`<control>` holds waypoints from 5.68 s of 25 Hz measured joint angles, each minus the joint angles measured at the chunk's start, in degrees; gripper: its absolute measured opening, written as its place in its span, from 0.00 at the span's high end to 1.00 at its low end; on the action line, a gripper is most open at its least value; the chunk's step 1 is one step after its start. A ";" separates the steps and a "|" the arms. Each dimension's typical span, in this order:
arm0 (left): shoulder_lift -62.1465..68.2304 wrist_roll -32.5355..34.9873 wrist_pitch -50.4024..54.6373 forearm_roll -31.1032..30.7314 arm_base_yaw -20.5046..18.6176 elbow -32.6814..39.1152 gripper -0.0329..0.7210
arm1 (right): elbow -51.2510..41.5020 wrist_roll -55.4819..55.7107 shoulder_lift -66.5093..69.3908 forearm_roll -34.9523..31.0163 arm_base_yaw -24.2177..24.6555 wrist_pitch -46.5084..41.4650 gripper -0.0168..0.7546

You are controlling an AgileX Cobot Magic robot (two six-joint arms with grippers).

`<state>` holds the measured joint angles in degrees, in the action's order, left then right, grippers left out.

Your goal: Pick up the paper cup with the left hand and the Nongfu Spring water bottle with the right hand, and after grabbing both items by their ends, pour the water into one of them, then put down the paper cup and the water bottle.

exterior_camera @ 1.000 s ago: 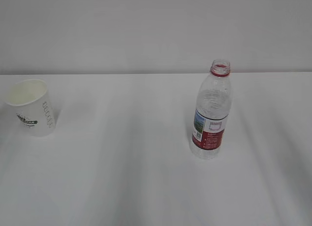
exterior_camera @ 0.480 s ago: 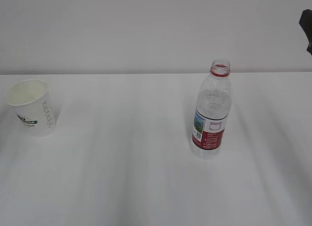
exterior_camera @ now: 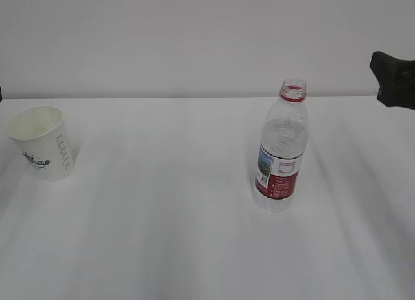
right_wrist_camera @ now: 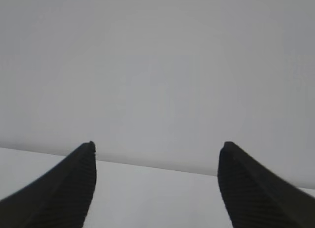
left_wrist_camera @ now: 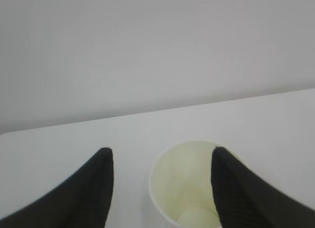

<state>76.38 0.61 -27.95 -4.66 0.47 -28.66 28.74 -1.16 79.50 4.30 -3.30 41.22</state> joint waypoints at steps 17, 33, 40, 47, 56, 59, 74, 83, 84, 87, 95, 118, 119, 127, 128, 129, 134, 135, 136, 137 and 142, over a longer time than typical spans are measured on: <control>13.88 -1.49 -36.32 -3.28 0.00 24.01 0.35 | -17.68 0.00 9.09 3.21 0.00 20.99 0.22; 18.00 -4.77 -37.60 -13.13 0.00 28.23 0.35 | -26.11 0.00 13.08 13.85 0.00 24.00 0.22; 18.00 -5.55 -37.82 -14.03 0.00 28.23 0.36 | -26.11 0.00 13.08 14.47 0.00 24.00 0.22; 18.00 -5.55 -37.86 -15.05 0.00 28.23 0.38 | -26.11 0.00 13.08 15.06 0.00 24.10 0.22; 18.00 -5.58 -37.86 -15.17 0.00 28.23 0.39 | -26.11 -2.08 13.08 19.19 0.00 24.09 0.22; 18.08 -5.58 -37.86 -15.25 0.00 28.23 0.39 | -26.11 -2.85 13.08 21.71 0.00 24.12 0.22; 18.08 -5.58 -37.86 -15.39 0.00 28.23 0.15 | -20.67 5.09 18.02 28.34 0.00 24.42 0.12; 18.08 -5.58 -37.86 -15.39 0.00 28.23 0.16 | -20.45 -2.64 18.05 28.07 0.00 24.42 0.13; 18.08 -5.58 -37.86 -15.39 0.00 28.23 0.17 | -20.45 -4.30 18.05 28.07 0.00 24.42 0.15; 18.08 -5.58 -37.86 -15.39 0.00 28.23 0.17 | -20.23 -5.93 18.16 28.37 0.00 24.42 0.18; 18.08 -5.58 -37.86 -15.39 0.00 28.23 0.17 | -14.95 -2.58 23.59 30.75 0.00 24.42 0.20; 18.08 -5.58 -37.86 -15.39 0.00 28.23 0.18 | -0.85 2.70 36.23 36.62 0.00 24.42 0.11; 18.08 -5.58 -37.86 -15.39 0.00 28.23 0.18 | -0.13 3.28 36.51 37.19 0.00 24.42 0.11; 18.08 -5.58 -37.86 -15.27 0.00 28.23 0.19 | 6.16 7.72 40.90 40.45 -0.13 24.42 0.11; 18.08 -5.58 -37.86 -15.27 0.00 28.23 0.19 | 7.10 8.16 41.60 40.81 -0.37 24.42 0.11; 18.08 -5.58 -37.86 -15.15 0.00 28.23 0.19 | 7.88 8.43 42.07 40.94 -0.63 24.42 0.11; 18.08 -5.58 -37.86 -15.06 0.00 28.23 0.19 | 12.20 9.76 44.67 41.15 -2.37 24.42 0.11; 18.08 -5.58 -37.86 -15.06 0.00 28.23 0.19 | 12.71 9.88 45.09 41.15 -2.60 24.42 0.11; 18.08 -5.58 -37.86 -15.06 0.00 28.23 0.19 | 13.15 9.97 45.41 41.15 -2.86 24.42 0.12; 18.08 -5.58 -37.86 -15.06 0.00 28.23 0.19 | 13.27 10.03 45.51 41.15 -3.11 24.42 0.13; 18.08 -5.58 -37.86 -15.06 0.00 28.23 0.19 | 13.30 10.12 45.51 41.20 -3.34 24.42 0.25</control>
<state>94.46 -4.96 -65.81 -19.72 0.47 -0.42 42.04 8.96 125.01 45.50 -6.64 65.64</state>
